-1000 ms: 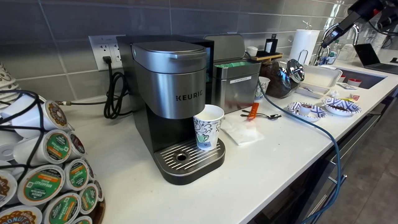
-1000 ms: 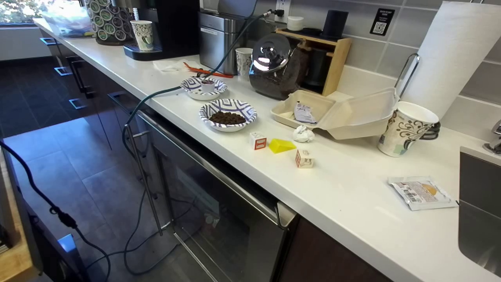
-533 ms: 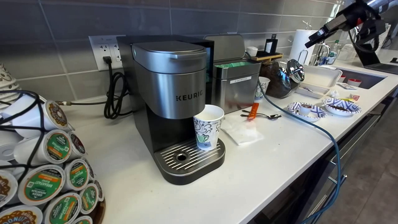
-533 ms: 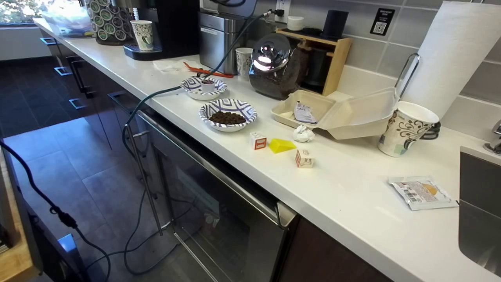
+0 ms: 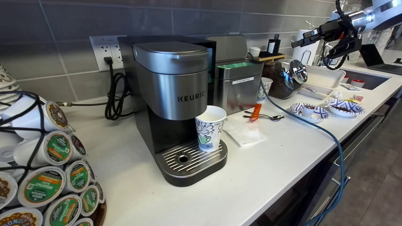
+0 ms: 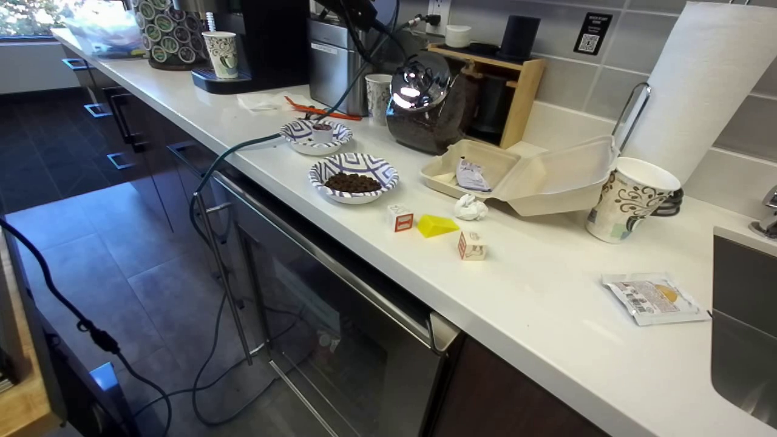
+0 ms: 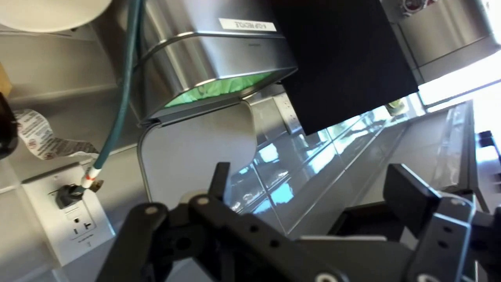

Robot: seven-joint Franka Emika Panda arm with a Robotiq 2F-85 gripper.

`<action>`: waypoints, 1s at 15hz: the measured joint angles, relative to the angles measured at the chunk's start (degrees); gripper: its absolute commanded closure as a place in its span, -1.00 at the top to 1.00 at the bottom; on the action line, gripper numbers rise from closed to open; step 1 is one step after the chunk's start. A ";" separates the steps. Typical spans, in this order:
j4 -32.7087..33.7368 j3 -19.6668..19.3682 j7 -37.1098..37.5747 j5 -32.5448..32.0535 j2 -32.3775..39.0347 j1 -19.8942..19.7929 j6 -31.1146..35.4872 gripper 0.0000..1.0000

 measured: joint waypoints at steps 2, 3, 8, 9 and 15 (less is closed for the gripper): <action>4.66 1.13 0.31 1.64 4.31 -0.67 -3.67 1.00; 6.94 1.57 1.38 1.76 6.45 -0.73 -4.63 1.00; 11.34 2.35 2.87 1.94 10.56 -0.72 -5.07 1.00; 11.55 2.61 2.55 2.50 10.60 -0.72 -4.78 1.00; 17.65 5.03 2.51 5.28 13.54 -0.25 -0.14 1.00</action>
